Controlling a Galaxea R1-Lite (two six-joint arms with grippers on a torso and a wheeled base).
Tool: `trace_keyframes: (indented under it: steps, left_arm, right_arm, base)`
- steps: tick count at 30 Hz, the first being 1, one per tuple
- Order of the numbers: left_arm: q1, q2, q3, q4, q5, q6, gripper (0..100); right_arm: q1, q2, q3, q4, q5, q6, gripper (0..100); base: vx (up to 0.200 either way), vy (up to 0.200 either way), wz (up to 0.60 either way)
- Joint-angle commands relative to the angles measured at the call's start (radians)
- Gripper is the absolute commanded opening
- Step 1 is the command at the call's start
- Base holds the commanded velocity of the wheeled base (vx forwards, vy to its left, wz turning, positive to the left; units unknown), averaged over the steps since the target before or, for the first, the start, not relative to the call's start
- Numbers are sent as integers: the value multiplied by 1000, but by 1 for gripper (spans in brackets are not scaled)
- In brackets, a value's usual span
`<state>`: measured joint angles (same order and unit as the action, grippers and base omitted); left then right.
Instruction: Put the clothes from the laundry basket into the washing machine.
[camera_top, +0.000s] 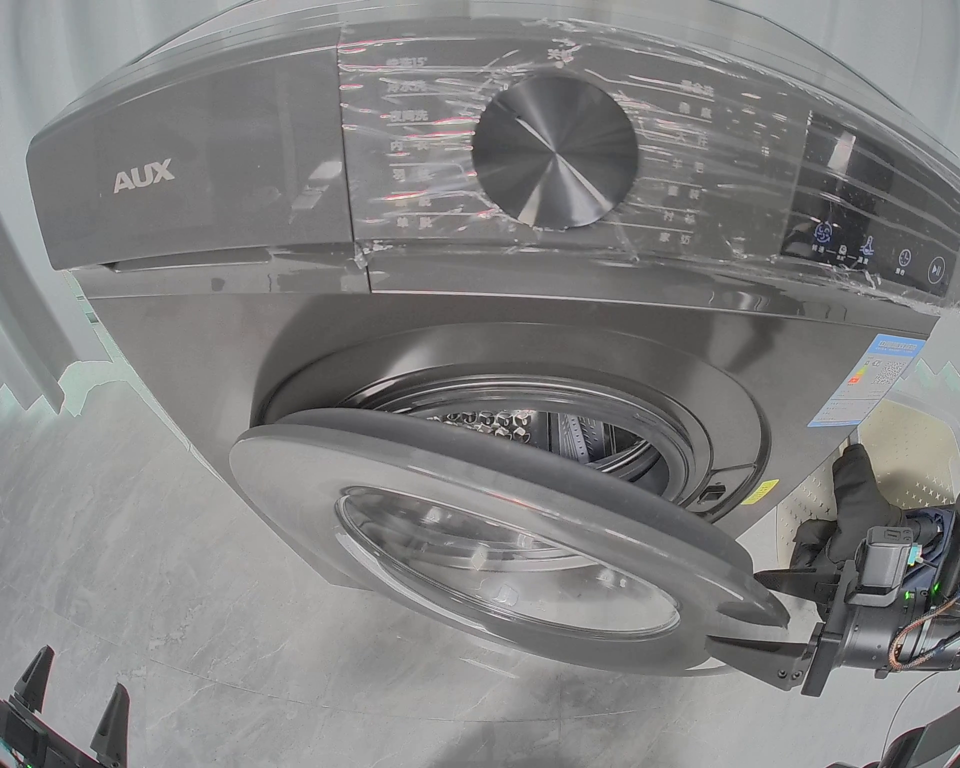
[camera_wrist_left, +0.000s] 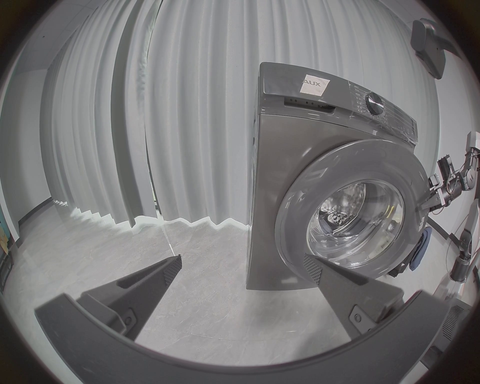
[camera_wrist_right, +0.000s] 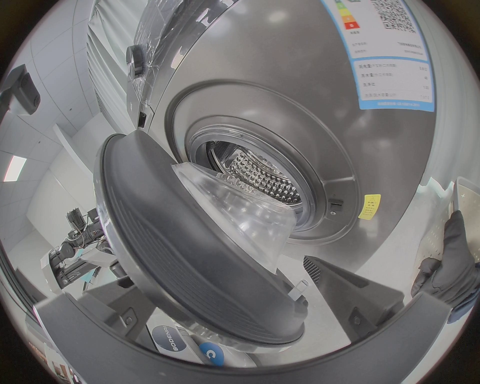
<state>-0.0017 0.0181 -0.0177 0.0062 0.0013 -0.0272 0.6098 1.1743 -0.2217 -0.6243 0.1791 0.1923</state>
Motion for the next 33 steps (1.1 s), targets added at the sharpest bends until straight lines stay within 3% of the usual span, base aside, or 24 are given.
trace_keyframes:
  steps: [1, 5, 14, 18, 24, 27, 33]
  left_arm:
    - [0, -17, 15, 0, 0, 0, 100]
    - [0, -17, 15, 0, 0, 0, 100]
    - [0, -17, 15, 1, 0, 0, 100]
    - [0, -17, 15, 0, 0, 0, 100]
    - [0, -17, 15, 0, 0, 0, 100]
    - [0, -17, 15, 1, -1, 0, 100]
    - [0, -17, 15, 0, 0, 0, 100]
  right_arm:
    - [-4, 10, 4, 0, -1, -1, 100]
    - [-5, 8, 8, 0, 0, -8, 100]
    - [-4, -4, 45, 0, 3, -14, 100]
    - [8, -7, 64, 0, 10, -14, 100]
    - [48, -7, 79, -51, 65, -10, 100]
    - [59, -7, 76, -104, 63, 9, 100]
    - [7, 15, 50, -120, 45, 6, 100]
  base:
    - [0, 0, 0]
    - [0, 0, 0]
    - [-200, 0, 0]
    - [0, 0, 0]
    - [0, 0, 0]
    - [0, 0, 0]
    - [0, 0, 0]
